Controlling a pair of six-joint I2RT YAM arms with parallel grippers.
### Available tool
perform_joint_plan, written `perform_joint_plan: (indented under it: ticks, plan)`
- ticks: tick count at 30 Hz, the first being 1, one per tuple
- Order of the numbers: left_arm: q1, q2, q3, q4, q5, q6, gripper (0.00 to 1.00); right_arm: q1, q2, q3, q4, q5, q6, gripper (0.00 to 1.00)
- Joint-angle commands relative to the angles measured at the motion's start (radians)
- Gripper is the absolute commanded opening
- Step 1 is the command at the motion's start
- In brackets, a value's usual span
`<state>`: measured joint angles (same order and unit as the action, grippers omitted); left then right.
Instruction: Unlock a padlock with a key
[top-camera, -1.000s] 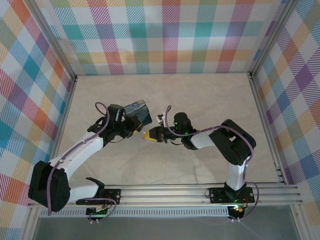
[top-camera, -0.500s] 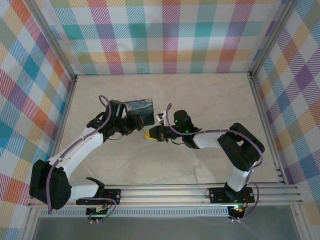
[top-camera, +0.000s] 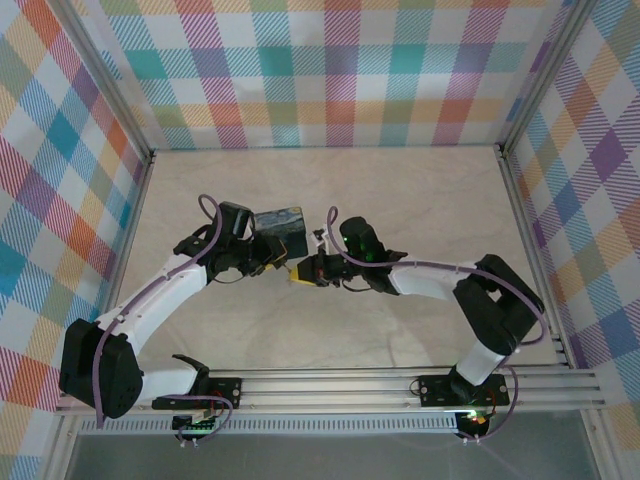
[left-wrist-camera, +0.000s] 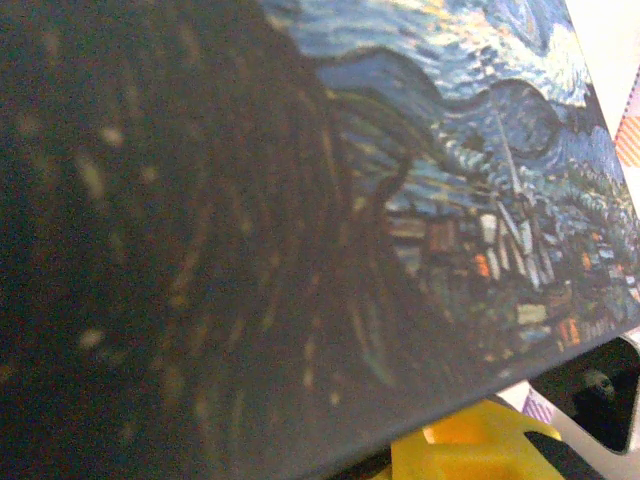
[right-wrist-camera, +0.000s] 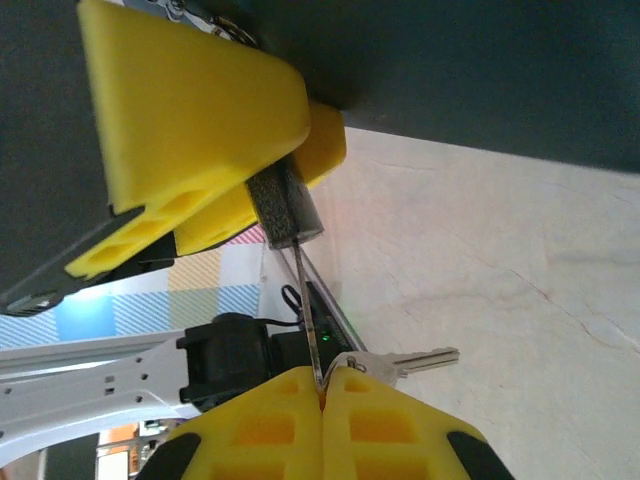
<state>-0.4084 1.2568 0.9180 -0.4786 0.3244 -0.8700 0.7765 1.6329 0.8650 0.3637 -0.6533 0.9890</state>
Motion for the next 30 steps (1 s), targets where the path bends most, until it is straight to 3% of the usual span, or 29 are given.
perform_joint_plan:
  ticks: [1, 12, 30]
  plan:
    - [0.018, -0.025, 0.008, -0.01, 0.036, -0.094, 0.05, 0.002, -0.064, -0.012, -0.068, 0.038, -0.087, 0.0]
    - [0.022, -0.038, 0.008, 0.047, 0.084, -0.182, 0.05, 0.017, -0.099, -0.054, -0.033, 0.029, -0.081, 0.0]
    - [0.023, -0.067, 0.007, 0.031, 0.068, -0.173, 0.04, 0.017, -0.028, -0.03, 0.072, -0.003, -0.061, 0.0]
